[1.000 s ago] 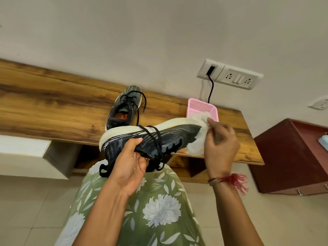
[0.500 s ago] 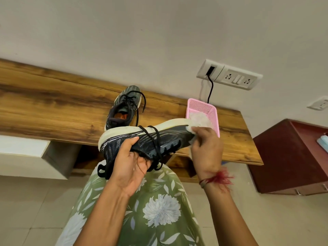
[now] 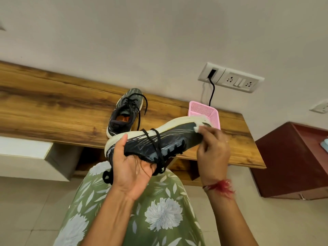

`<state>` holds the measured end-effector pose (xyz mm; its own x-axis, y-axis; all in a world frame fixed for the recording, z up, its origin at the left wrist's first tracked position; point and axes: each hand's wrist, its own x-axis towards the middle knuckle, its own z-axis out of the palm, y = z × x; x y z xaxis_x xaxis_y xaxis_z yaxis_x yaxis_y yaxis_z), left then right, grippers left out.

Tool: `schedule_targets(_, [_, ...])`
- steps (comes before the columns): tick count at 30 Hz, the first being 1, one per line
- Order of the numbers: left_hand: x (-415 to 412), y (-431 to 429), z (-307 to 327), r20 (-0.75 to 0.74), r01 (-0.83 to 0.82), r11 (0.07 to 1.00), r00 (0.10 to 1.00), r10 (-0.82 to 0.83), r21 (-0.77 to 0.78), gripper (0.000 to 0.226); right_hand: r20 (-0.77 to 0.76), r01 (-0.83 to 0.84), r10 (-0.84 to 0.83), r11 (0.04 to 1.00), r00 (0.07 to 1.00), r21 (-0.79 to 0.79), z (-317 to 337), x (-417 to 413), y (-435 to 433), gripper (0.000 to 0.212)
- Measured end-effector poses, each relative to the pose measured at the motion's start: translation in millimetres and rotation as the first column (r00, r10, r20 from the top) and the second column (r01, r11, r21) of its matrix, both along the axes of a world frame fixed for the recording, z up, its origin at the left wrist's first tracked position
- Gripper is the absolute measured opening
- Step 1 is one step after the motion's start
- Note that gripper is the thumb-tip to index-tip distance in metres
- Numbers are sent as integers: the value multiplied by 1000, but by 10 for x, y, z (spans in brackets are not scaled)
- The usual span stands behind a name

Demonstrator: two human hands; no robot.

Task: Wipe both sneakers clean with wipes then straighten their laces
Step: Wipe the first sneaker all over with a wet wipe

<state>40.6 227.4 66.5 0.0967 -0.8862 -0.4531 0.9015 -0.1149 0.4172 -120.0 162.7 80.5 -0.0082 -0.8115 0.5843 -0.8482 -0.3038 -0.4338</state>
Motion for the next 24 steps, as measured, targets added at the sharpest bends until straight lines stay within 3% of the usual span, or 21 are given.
schedule_targets(5, [-58,20,17,-22,7,1000,1000,-7,20,78,-22,-234,238,966,971,110,-79,240,211,40])
schedule_targets(11, [35,30,42,-5,15,1000,1000,-15,-16,84,121,28,-29,1000,992,12,100,-163,-26,24])
schedule_targets(16, [6,45,63,60,47,996,997,-43,-79,91,-10,-231,237,954,971,193,49,223,205,29])
schedule_targets(19, [37,60,33,108,32,997,994,-24,-77,91,57,-337,333,914,941,225,77,214,281,27])
schedule_targets(24, [3,58,33,155,73,990,986,-54,-120,82,66,-105,95,981,993,160,118,116,108,26])
